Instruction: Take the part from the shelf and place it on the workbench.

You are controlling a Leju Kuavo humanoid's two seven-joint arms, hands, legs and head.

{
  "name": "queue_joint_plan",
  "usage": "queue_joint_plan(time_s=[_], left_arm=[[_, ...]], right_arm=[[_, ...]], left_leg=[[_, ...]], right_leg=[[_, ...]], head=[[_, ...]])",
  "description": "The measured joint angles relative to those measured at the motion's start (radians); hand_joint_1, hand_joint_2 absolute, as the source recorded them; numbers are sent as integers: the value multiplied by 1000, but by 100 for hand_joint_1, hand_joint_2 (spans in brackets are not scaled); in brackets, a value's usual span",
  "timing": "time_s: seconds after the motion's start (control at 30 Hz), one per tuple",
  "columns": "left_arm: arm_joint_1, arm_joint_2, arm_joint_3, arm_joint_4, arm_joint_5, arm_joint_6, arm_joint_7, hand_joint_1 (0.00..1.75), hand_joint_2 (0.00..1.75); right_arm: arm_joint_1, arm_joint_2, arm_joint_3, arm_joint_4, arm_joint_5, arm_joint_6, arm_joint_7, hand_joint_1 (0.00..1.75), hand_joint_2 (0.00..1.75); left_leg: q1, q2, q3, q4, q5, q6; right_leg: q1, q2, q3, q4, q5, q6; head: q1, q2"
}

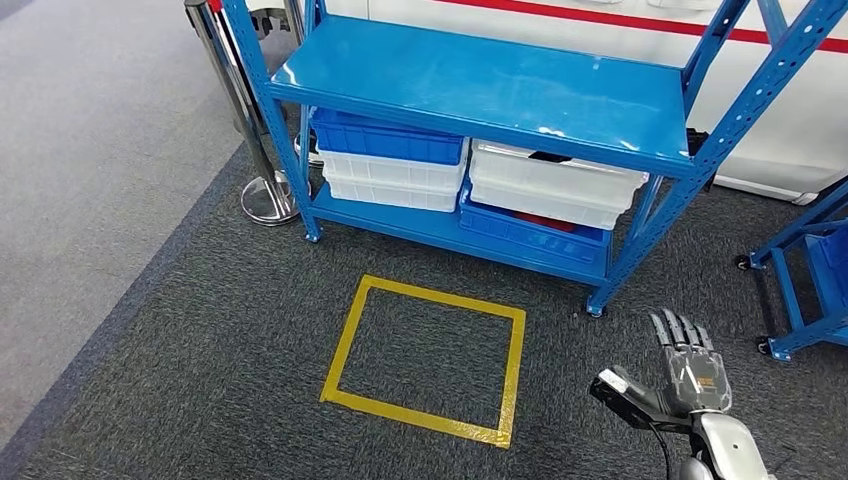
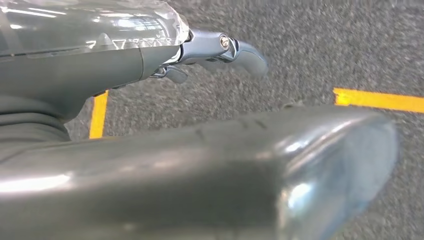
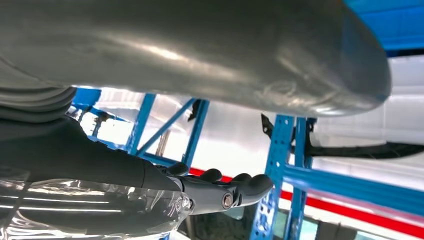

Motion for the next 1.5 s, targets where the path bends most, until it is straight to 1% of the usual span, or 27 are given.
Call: queue_joint_plan(time_s=[0.03, 0.07, 0.13, 0.17, 0.2, 0.3, 0.37, 0.4, 0.47, 0.5, 0.53, 0.57, 0.63, 0.7, 0.77, 0.8, 0.87, 0.9, 0.97, 1.0, 1.03, 1.07, 1.13, 1.2, 1.27, 1.37, 1.5], left_arm=[[1, 0, -1, 0, 0, 0, 2, 0, 0], [1, 0, -1, 0, 0, 0, 4, 0, 0], [0, 0, -2, 0, 1, 1, 7, 0, 0], [-1, 0, -2, 1, 1, 1, 7, 0, 0], [-2, 1, -3, 1, 1, 1, 7, 0, 0], [-3, 1, -4, 1, 4, 0, 7, 0, 0], [-5, 0, -4, 1, 9, -1, 7, 0, 0], [-6, 0, -4, 1, 11, -2, 7, 0, 0], [-7, 0, -4, 1, 12, -4, 7, 0, 0], [-6, 0, -4, 1, 13, -5, 7, 0, 0], [-5, 0, -4, 1, 12, -6, 7, 0, 0], [-5, 0, -4, 1, 12, -7, 8, 0, 0], [-6, 1, -4, 1, 12, -7, 8, 0, 0], [-8, 2, -5, 2, 12, -7, 7, 0, 0], [-9, 2, -5, 2, 12, -7, 7, 0, 0], [-10, 2, -5, 2, 12, -7, 7, 0, 0], [-10, 1, -5, 2, 12, -7, 8, 0, 0], [-10, 0, -6, 2, 12, -8, 8, 0, 0], [-10, 0, -6, 2, 12, -9, 8, 0, 0], [-10, 0, -7, 2, 12, -10, 8, 0, 0], [-10, 0, -7, 2, 12, -10, 9, 0, 0], [-9, 0, -7, 2, 12, -10, 9, 0, 0], [-10, -1, -8, 2, 12, -11, 10, 0, 0], [-12, -1, -8, 2, 15, -15, 12, 0, 0], [-12, 0, -8, 2, 20, -19, 16, 0, 0], [-11, 0, -8, 2, 23, -23, 18, 0, 0], [-12, 0, -8, 2, 38, -23, 57, 0, 0]], right_arm=[[8, 0, -2, -6, -1, 2, 0, 0, 0], [14, 0, -3, -11, -2, 6, 0, 0, 0], [16, -1, -7, -17, -6, 15, 1, 0, 0], [14, -2, -8, -19, -9, 19, 1, 0, 0], [13, -4, -9, -19, -13, 22, 0, 0, 0], [0, -6, -11, -15, -22, 26, -7, 0, 0], [-23, -6, -11, -5, -25, 27, -14, 0, 0], [-37, -6, -11, 1, -25, 28, -16, 0, 0], [-59, -5, -11, 18, -25, 31, -19, 0, 0], [-67, -5, -11, 26, -25, 31, -20, 0, 0], [-73, -4, -11, 34, -25, 31, -20, 0, 0], [-77, -4, -11, 41, -25, 31, -20, 0, 0], [-86, -4, -11, 50, -25, 30, -20, 0, 0], [-93, -3, -11, 58, -25, 29, -19, 0, 0], [-97, -1, -10, 65, -25, 29, -19, 0, 0], [-98, 0, -10, 68, -25, 28, -19, 0, 0], [-103, 1, -9, 73, -25, 28, -19, 0, 0], [-106, 1, -9, 76, -25, 28, -19, 0, 0], [-110, 1, -9, 83, -25, 29, -19, 0, 0], [-110, 2, -8, 87, -25, 29, -19, 0, 0], [-110, 2, -8, 91, -25, 30, -19, 0, 0], [-110, 2, -8, 94, -25, 30, -19, 0, 0], [-112, 3, -8, 99, -25, 30, -19, 0, 0], [-117, 4, -7, 104, -25, 30, -20, 0, 0], [-120, 6, -6, 110, -24, 31, -21, 0, 0], [-123, 11, -6, 118, -26, 32, -27, 0, 0], [-137, 13, -2, 131, -38, 29, -44, 0, 0]], left_leg=[[2, 0, -2, 4, -1, -3], [5, 0, -4, 10, -4, -8], [10, -1, -10, 30, -16, -25], [11, -1, -15, 41, -21, -33], [10, -2, -20, 49, -25, -41], [12, -3, -27, 55, -28, -56], [16, -3, -44, 95, -58, -66], [17, -3, -65, 144, -87, -70], [17, -3, -124, 276, -150, -73], [17, -3, -145, 323, -164, -72], [17, -3, -151, 336, -159, -68], [15, -3, -137, 309, -136, -62], [7, -2, -70, 174, -71, -38], [-3, 1, -24, 73, -39, -20], [-9, 2, -19, 51, -35, -14], [-7, 1, -15, 41, -28, -12], [-2, 0, -7, 16, -9, -7], [2, 1, -4, 5, -1, -6], [1, 1, -9, 4, 4, -4], [0, 0, -12, 7, 4, -4], [1, -1, -14, 11, 3, -5], [1, -2, -16, 15, 1, -7], [4, -5, -19, 28, -6, -15], [2, -7, -26, 44, -15, -25], [-2, -9, -34, 54, -20, -23], [-3, -9, -34, 52, -19, -15], [-2, -9, -33, 45, -15, -22]], right_leg=[[-4, 0, 3, 2, 9, 4], [-9, -1, 27, -36, 35, 9], [-15, 1, 98, -167, 87, 17], [-16, 3, 122, -213, 99, 15], [-15, 6, 131, -236, 100, 9], [-9, 8, 125, -236, 99, -18], [-9, 8, 123, -238, 103, -33], [-8, 7, 121, -239, 105, -38], [-4, 5, 117, -239, 107, -44], [-1, 4, 115, -239, 108, -46], [3, 3, 114, -238, 109, -47], [6, 2, 114, -238, 109, -48], [12, 0, 115, -239, 110, -48], [13, -3, 114, -239, 114, -44], [10, -7, 113, -244, 120, -34], [9, -8, 113, -246, 121, -28], [10, -7, 104, -227, 103, -18], [10, -5, 88, -189, 77, -14], [7, -3, 36, -69, 11, -8], [6, -3, 12, -15, -9, -4], [4, -3, 3, 8, -10, 0], [1, -3, 11, -5, 8, 3], [-5, -3, 74, -125, 70, 6], [-4, -1, 123, -225, 101, -1], [-2, 0, 128, -244, 101, -11], [1, 0, 127, -245, 101, -17], [2, 0, 127, -244, 101, -25]], head=[[0, 0], [0, 0], [0, 0], [0, 0], [-1, 0], [-1, 0], [-1, 0], [-1, 0], [-1, 0], [-1, 0], [-1, 0], [-1, 0], [-1, 0], [-1, 0], [-1, 0], [-1, 0], [0, 0], [0, 0], [0, 0], [0, 0], [0, 0], [0, 0], [0, 0], [0, 0], [-1, 0], [-1, 0], [-1, 0]])
